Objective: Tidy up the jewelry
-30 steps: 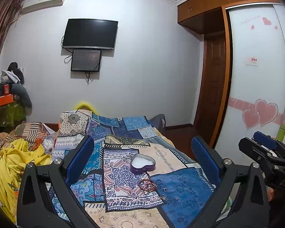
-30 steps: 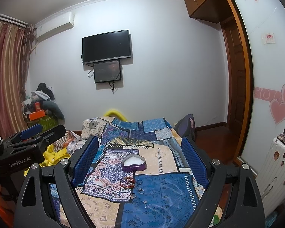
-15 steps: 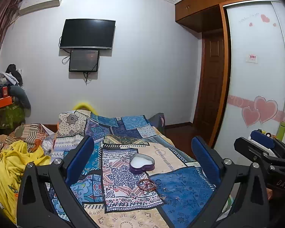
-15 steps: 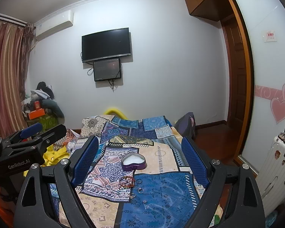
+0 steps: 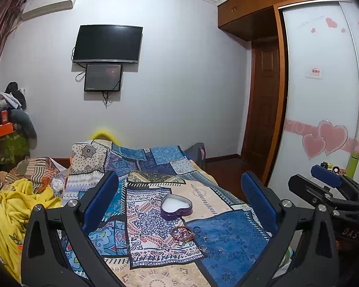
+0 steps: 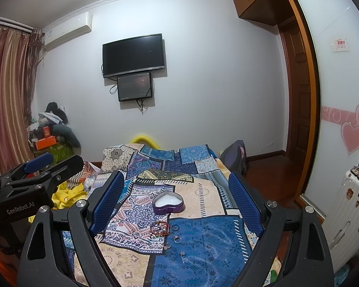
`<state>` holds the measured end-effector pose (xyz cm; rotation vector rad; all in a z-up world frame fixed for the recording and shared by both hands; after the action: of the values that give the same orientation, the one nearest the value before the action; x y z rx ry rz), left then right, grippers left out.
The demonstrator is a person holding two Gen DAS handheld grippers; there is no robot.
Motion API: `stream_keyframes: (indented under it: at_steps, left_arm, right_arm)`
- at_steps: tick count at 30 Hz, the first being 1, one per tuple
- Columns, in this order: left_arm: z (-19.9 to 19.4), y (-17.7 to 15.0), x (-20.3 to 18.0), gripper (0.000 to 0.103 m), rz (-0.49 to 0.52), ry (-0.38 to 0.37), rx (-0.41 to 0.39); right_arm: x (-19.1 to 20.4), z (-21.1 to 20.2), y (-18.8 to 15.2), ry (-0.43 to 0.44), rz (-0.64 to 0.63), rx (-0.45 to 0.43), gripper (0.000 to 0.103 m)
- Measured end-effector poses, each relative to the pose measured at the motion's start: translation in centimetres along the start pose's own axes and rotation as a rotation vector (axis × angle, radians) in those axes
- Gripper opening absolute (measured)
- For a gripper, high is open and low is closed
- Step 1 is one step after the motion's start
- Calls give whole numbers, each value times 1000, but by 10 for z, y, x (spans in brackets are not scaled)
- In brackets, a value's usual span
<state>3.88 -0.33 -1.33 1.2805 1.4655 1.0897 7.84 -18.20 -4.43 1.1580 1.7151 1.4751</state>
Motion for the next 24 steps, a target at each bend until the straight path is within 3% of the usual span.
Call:
stream_keyframes:
  at_steps: [14, 24]
  left_arm:
    - [3, -2, 2, 103, -8, -2, 11]
    - [40, -28, 10, 103, -14, 24, 125]
  right_arm:
    - [-2, 7, -4, -2, 0, 17, 87]
    - [-16, 32, -29, -40, 9, 128, 87]
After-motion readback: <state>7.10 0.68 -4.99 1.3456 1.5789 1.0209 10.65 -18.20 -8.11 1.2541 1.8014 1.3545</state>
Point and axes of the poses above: each gripper's, at about its wrist camera, not at the fingertips, and z roughly the way its jaws point, x to its left, y to its top, the point moved 2 cm from there along z, roughly the way its jaws point, and after that the axes turned 5 degrees about y, right-handed, at the moved point
